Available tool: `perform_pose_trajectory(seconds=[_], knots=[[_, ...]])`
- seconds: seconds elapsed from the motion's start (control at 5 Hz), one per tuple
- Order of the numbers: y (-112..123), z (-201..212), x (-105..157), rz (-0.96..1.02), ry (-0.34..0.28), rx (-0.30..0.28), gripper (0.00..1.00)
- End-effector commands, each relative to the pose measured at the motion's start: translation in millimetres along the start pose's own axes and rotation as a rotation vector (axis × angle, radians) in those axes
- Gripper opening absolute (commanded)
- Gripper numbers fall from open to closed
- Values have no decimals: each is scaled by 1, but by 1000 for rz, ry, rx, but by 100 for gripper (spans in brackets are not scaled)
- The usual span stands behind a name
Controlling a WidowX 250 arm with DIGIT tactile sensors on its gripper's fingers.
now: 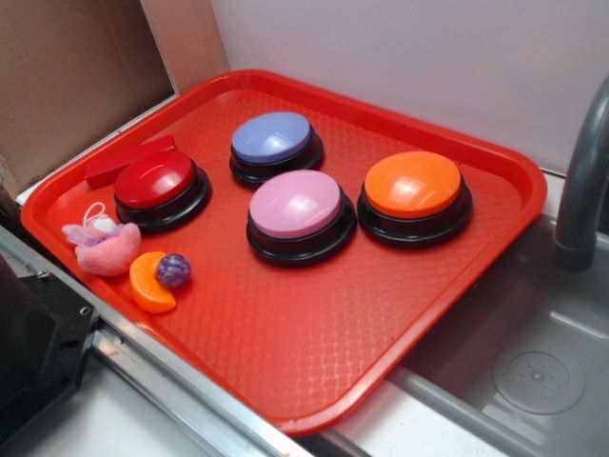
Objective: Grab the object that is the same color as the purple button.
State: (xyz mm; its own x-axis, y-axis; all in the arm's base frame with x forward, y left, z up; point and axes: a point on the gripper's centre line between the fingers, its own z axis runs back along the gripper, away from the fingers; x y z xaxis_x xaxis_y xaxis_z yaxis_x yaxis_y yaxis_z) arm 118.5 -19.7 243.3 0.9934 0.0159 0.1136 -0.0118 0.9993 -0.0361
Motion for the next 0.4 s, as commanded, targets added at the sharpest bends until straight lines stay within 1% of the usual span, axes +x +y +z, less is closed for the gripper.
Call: perform_pose_trajectory(seconds=[0.0,0.2], knots=[[0,0,0,0,0,0,100],[2,-22,9,-83,-36,12,100]])
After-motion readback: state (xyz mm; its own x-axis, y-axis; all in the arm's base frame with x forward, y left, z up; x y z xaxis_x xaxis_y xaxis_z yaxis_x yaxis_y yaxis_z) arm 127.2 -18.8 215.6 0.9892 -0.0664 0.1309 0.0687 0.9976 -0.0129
